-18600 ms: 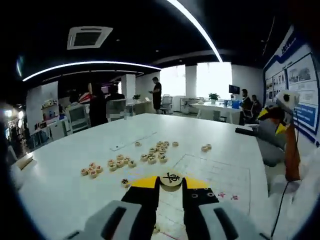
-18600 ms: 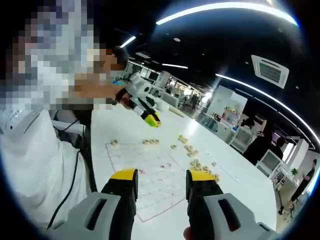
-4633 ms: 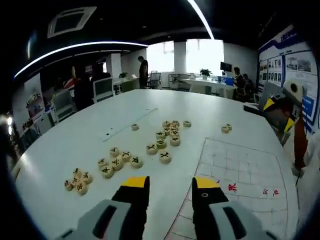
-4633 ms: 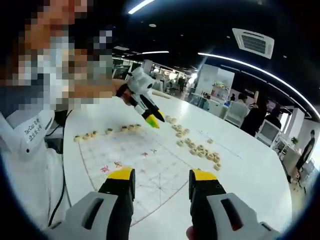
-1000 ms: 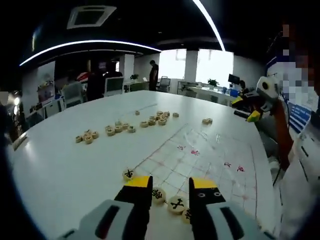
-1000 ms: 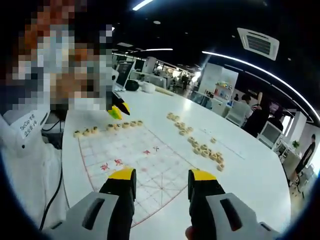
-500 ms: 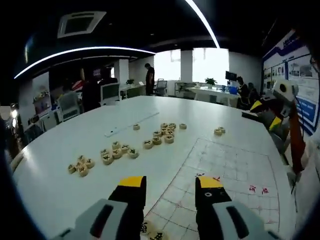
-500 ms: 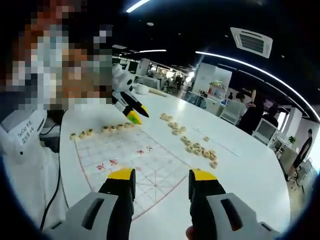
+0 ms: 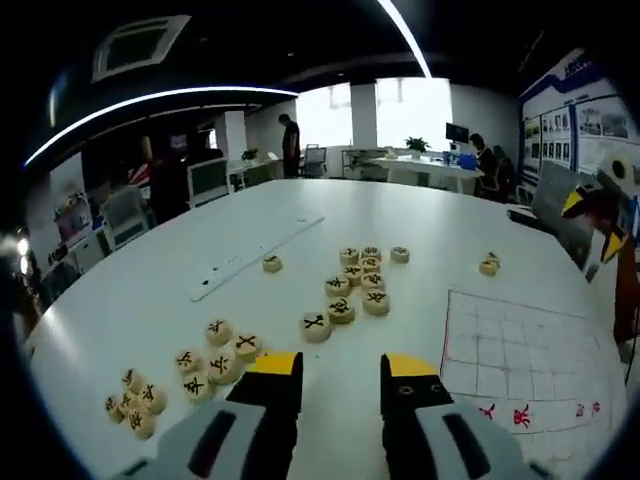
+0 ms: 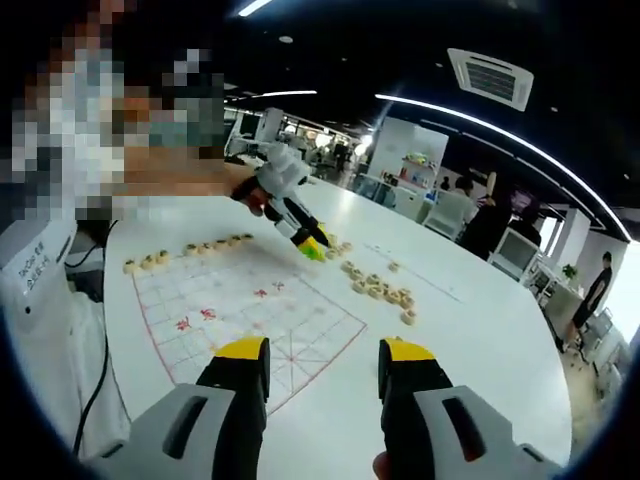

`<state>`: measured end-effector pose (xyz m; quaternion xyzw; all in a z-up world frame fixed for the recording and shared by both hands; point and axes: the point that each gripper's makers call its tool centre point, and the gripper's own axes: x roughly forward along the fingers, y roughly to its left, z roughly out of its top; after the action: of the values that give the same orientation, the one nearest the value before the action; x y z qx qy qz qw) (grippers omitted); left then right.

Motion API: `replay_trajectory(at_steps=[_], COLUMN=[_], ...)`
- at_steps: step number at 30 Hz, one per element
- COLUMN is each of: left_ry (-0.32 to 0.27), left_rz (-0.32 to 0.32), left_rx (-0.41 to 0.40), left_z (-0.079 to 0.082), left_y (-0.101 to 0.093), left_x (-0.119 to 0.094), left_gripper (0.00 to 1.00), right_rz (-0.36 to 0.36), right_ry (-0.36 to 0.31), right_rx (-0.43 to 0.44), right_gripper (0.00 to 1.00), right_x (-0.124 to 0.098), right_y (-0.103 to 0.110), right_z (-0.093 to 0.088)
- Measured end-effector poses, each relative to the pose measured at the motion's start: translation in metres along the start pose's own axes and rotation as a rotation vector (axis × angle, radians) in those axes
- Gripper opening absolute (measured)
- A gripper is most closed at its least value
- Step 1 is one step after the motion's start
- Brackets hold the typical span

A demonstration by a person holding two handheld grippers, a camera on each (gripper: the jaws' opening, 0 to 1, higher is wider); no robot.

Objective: Pick up the chess pieces one by one and place each piece onto its starting position on the chessboard, setting the pieces on their correct points until all the chess pieces are arranged in the starting layout

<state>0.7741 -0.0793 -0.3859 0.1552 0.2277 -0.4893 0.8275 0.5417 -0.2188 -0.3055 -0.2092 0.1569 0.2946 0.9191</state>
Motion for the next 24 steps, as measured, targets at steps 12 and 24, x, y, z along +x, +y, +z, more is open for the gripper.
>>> replay_trajectory(at_steps=[12, 24], left_ry=[0.030, -0.008], left_rz=[0.014, 0.040], left_rx=[-0.030, -0.032], left_z=[0.004, 0.010], left_y=[0.015, 0.016], left_x=[0.040, 0.008], left_gripper=[0.27, 0.19], right_rz=[-0.022, -0.019], right_ry=[-0.005, -0.013], right_rx=[0.013, -0.002], right_gripper=[0.44, 0.44], right_x=[-0.004, -0.005], right_y=[-0.007, -0.005], right_z=[-0.002, 0.003])
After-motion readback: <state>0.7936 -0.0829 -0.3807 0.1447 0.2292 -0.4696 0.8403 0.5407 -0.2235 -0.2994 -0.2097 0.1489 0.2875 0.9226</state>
